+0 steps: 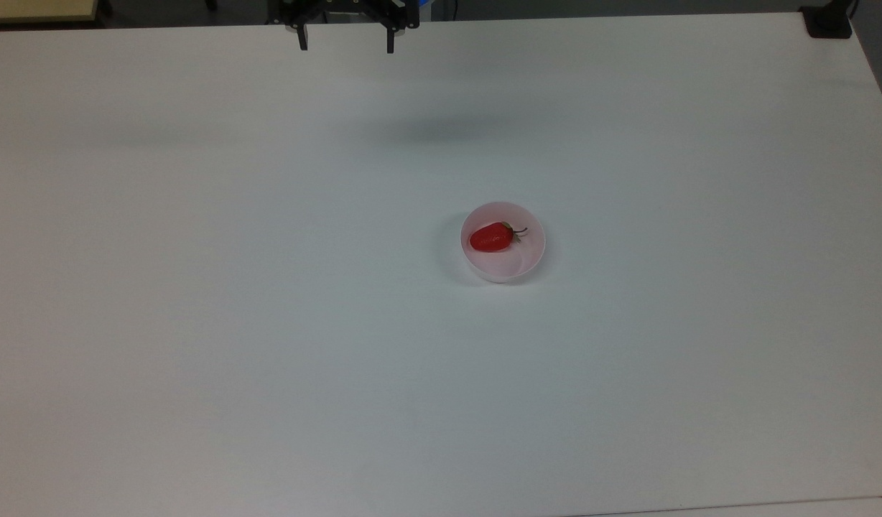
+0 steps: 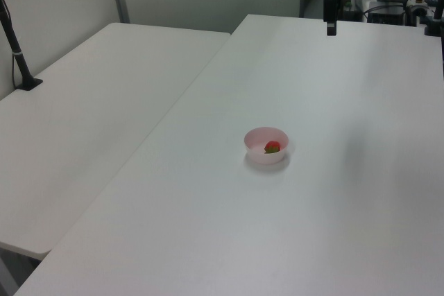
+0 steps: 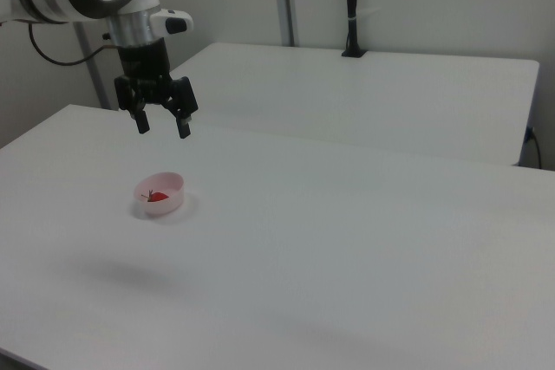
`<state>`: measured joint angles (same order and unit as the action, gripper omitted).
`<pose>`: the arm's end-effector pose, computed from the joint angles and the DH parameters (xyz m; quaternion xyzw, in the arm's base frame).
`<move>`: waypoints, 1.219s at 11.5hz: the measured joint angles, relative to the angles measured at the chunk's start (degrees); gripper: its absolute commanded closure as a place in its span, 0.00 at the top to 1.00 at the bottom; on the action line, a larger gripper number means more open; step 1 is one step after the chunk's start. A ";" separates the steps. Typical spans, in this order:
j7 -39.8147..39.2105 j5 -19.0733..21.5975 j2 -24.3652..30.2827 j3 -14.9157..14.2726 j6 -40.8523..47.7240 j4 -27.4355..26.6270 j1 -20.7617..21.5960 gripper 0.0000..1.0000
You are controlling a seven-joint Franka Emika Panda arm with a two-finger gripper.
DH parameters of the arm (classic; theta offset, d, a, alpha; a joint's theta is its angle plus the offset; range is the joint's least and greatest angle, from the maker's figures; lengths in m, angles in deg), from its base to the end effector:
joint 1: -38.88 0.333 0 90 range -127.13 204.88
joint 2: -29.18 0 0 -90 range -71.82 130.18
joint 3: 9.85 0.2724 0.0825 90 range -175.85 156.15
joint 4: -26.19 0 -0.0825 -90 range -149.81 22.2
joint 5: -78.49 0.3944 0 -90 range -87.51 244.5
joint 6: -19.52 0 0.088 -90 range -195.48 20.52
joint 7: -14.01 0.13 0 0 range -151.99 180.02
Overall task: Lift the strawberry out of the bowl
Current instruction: 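Move the open gripper over the pink bowl holding the strawberry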
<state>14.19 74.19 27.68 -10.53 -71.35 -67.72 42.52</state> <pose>0.5672 0.0197 0.5119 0.9982 0.0263 -0.0385 0.0387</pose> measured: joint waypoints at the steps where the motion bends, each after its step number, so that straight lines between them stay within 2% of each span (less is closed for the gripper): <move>1: 0.00 0.02 -0.12 0.04 0.00 -0.02 0.25 1.00; 3: 1.55 0.20 -0.68 0.58 -0.47 -0.06 0.72 1.00; 7: 12.99 0.26 -4.02 0.81 -5.10 -0.19 5.55 1.00; 10: 25.75 0.28 -8.69 0.85 -12.38 -0.46 9.19 1.00; 14: 43.70 0.41 -15.29 1.35 -20.94 -0.88 11.56 0.87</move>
<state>57.89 74.59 12.39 -9.19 -92.29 -68.60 54.08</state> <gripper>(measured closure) 0.040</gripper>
